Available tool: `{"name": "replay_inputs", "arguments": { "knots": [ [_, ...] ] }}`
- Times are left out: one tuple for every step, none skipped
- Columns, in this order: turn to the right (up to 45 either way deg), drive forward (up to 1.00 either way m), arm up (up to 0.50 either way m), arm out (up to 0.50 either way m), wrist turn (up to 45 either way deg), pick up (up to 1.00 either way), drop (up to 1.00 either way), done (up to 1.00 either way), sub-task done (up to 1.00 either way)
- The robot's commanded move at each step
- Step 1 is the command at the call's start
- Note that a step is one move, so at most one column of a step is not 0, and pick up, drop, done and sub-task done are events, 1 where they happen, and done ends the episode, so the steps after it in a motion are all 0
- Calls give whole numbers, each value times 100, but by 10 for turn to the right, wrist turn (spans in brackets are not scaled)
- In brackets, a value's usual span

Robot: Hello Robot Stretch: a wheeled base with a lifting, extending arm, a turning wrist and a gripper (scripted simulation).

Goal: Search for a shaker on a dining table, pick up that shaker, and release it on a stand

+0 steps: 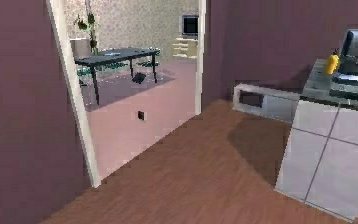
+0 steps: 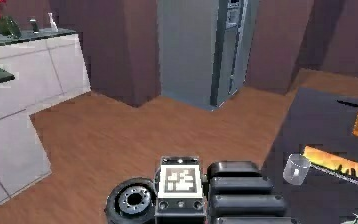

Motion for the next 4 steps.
{"name": "replay_inputs", "arguments": {
  "knots": [
    [0,100,0,0,0,0,0,0,0],
    [0,40,0,0,0,0,0,0,0],
    [-420,0,0,0,0,0,0,0,0],
    [-30,0,0,0,0,0,0,0,0]
  ]
}}
